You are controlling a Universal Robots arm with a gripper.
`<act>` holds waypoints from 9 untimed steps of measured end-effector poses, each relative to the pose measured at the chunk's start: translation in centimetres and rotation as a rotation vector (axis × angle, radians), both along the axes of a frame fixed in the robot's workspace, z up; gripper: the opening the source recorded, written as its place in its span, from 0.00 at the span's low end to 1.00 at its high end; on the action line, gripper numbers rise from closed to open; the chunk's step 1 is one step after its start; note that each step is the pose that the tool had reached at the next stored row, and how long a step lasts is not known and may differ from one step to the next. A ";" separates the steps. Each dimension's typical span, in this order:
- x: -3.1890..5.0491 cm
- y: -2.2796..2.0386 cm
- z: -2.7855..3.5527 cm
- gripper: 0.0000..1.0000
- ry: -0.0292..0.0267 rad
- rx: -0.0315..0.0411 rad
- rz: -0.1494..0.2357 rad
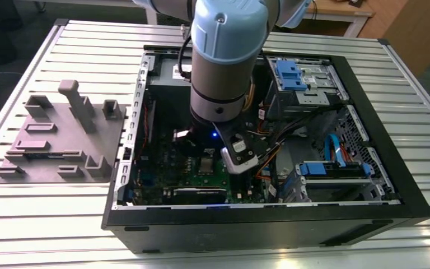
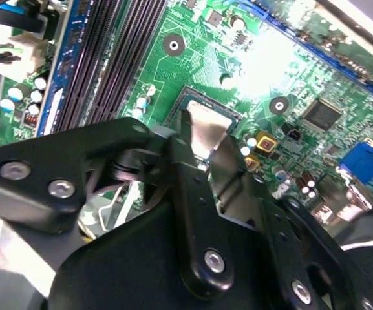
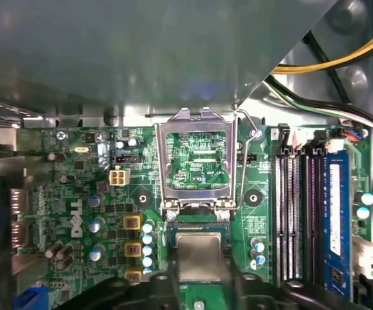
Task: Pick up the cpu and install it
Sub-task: 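Place the cpu into insertion slot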
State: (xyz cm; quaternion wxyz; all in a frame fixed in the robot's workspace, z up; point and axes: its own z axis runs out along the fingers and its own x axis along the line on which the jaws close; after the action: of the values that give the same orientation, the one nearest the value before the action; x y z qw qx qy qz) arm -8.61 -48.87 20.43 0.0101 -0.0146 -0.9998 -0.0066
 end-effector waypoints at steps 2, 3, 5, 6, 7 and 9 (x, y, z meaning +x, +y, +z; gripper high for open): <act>0.00 0.00 0.28 0.31 0.0005 -0.0001 0.000; 0.00 0.00 0.35 0.31 0.0008 -0.0001 0.000; 0.00 0.00 0.37 0.25 0.0011 0.0002 0.000; 0.00 0.00 0.37 0.20 0.0011 0.0003 0.000; 0.00 0.00 0.38 0.14 0.0012 0.0001 0.000; 0.00 0.00 0.39 0.10 0.0012 0.0000 0.000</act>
State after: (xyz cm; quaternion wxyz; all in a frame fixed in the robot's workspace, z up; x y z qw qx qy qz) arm -8.60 -48.88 20.81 0.0107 -0.0145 -0.9998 -0.0066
